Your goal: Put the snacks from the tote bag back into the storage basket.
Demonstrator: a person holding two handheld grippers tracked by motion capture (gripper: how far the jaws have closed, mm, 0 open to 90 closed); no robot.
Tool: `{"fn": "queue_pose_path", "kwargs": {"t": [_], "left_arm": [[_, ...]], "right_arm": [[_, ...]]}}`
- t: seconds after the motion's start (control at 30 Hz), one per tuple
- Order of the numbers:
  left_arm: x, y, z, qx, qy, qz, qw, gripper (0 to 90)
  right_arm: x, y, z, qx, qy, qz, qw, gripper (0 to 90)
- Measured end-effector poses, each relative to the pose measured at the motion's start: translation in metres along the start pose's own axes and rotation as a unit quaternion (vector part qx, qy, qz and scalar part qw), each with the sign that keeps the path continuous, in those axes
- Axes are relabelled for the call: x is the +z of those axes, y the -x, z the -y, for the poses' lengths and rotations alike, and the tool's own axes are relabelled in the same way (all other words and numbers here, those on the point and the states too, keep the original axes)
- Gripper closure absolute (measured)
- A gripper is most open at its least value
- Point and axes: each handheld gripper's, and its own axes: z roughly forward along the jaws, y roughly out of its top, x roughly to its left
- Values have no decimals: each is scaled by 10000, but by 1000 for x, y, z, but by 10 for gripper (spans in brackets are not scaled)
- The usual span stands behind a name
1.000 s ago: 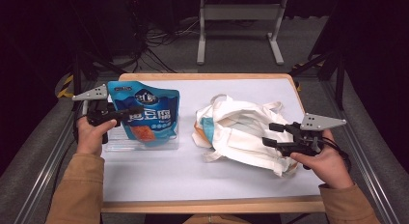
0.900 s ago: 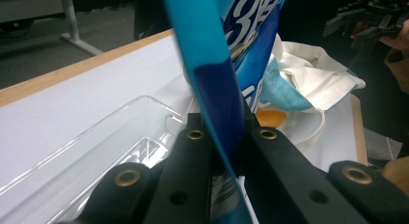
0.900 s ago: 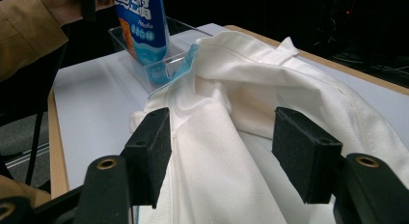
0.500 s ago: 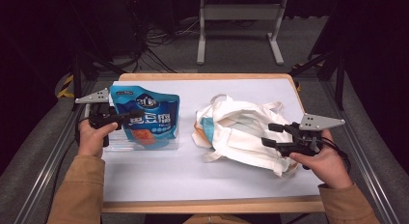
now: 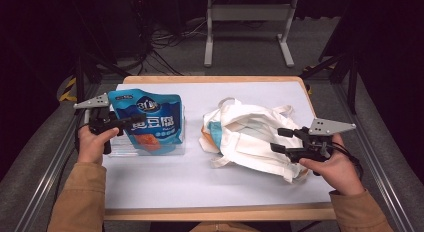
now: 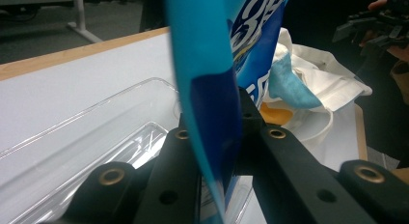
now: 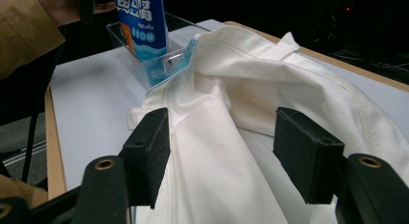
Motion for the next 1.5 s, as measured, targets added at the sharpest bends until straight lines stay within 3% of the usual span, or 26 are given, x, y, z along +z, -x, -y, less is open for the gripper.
{"fn": "queue_pose_path", "kwargs": {"t": [0.17,0.3,0.43,0.6,0.8,0.93,1.1,1.17,1.33,1.43,1.5], "left_arm": [[0,2,0,-34,41,-105,9999,743],[2,3,0,32,158,-317,9994,498],[2,5,0,106,436,-397,9982,414],[-5,8,-1,214,731,-585,9954,363],[-20,18,-2,465,820,-908,9914,364],[-30,22,-3,514,878,-1086,9889,343],[-50,35,-6,573,1046,-1112,9866,344],[-60,45,-6,517,1028,-1103,9872,352],[-71,64,-4,593,857,-1189,9874,352],[-74,72,-2,696,809,-1313,9856,350],[-81,82,2,761,763,-1482,9831,344]], "right_arm": [[0,0,0,-3,-7,-8,10000,386],[0,0,0,0,-4,2,10000,384],[0,0,0,-25,10,20,10000,374],[0,0,0,-49,5,23,10000,372],[0,1,-1,-45,23,25,10000,370],[1,3,-2,-41,35,32,10000,369],[3,6,-3,-45,75,39,10000,356],[4,7,-4,-81,97,72,9999,345],[4,8,-4,-91,134,98,9998,337],[3,8,-3,-111,147,128,9997,336],[-1,9,-2,-134,234,173,9995,332]]}}
